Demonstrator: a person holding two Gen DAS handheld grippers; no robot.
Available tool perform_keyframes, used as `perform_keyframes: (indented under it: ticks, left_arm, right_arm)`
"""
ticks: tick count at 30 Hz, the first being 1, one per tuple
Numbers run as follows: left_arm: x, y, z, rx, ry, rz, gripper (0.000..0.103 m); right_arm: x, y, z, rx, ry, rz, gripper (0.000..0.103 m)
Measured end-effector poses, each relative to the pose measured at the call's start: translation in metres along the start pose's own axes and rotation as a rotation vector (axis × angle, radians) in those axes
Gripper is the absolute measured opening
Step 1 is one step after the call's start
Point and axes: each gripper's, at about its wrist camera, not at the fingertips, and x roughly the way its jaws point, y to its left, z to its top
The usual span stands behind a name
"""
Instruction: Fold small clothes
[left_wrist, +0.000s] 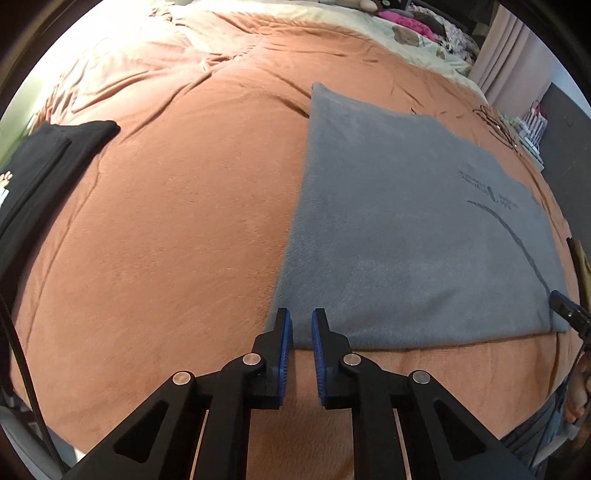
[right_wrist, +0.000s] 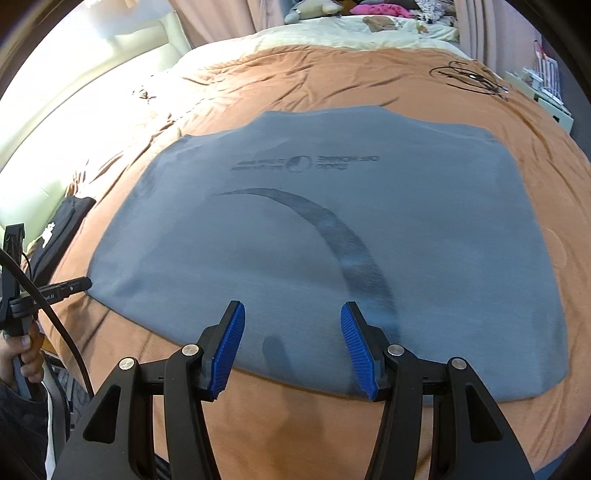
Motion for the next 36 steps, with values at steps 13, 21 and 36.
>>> perform_keyframes:
  ticks: [13, 21, 36]
  left_arm:
    - [0.006, 0.026, -0.005, -0.196, 0.037, -0.136, 0.046]
    - [0.018, 0.041, -0.006, -0.389, 0.052, -0.331, 0.046]
    - [-0.007, 0.036, -0.001, -0.473, -0.097, -0.540, 0.046]
  right_arm:
    - [0.009, -0.002, -0.004, 0.020, 0.033, 0.021, 0.052]
    - [0.008, -0.001, -0.008, 0.024, 0.041, 0.008, 0.052]
    - [0.008, 0.004, -0.005, 0.029, 0.022, 0.018, 0.052]
